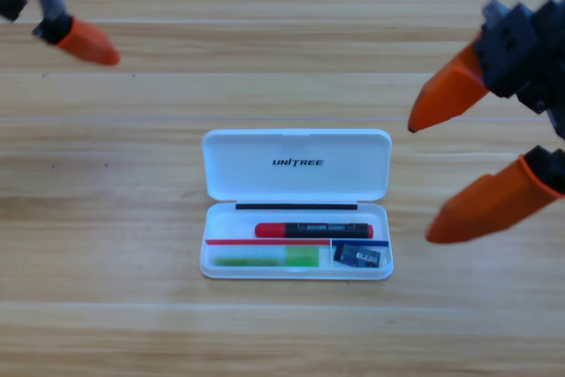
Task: Clean up eraser and pencils
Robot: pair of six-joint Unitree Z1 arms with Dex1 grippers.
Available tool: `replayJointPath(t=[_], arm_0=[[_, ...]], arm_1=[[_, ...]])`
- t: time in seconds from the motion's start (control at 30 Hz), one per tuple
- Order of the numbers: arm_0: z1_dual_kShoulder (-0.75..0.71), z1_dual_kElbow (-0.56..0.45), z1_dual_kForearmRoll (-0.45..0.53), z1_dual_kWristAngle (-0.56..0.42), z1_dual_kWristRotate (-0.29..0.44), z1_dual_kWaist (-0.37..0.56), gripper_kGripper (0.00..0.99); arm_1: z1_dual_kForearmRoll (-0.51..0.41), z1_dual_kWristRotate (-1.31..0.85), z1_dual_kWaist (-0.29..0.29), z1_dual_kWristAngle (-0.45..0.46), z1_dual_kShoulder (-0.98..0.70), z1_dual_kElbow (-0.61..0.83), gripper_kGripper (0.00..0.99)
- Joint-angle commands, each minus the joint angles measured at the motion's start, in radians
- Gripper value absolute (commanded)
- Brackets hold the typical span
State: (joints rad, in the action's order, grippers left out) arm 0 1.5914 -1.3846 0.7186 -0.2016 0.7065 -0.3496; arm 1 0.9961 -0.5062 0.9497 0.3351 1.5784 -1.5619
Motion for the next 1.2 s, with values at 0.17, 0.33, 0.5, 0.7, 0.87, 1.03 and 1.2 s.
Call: replayJointPath(t=[0.17,0.33,0.5,0.7,0.87,1.03,1.2], arm_0=[[0.222,-0.047,-0.128,-0.012,-0.035,0.060,0.985],[0.291,-0.033,-0.188,-0.013,-0.041,0.057,0.916],[0.332,-0.008,-0.240,-0.001,-0.050,0.029,0.816],[0.375,0.015,-0.283,0.031,-0.045,-0.028,0.606],[0.403,0.041,-0.321,0.068,-0.009,-0.072,0.377],[0.417,0.073,-0.364,0.102,0.001,-0.103,0.000],[0.421,0.107,-0.410,0.157,-0.032,-0.123,0.000]], arm_1=[[-0.257,0.097,-0.055,0.016,-0.192,0.241,0.945],[-0.261,0.094,-0.055,0.050,-0.195,0.258,0.945],[-0.260,0.089,-0.055,0.064,-0.215,0.269,0.945],[-0.261,0.089,-0.055,0.065,-0.224,0.278,0.945],[-0.261,0.089,-0.055,0.068,-0.224,0.278,0.945],[-0.261,0.089,-0.055,0.070,-0.224,0.281,0.945],[-0.261,0.090,-0.055,0.070,-0.224,0.283,0.945]])
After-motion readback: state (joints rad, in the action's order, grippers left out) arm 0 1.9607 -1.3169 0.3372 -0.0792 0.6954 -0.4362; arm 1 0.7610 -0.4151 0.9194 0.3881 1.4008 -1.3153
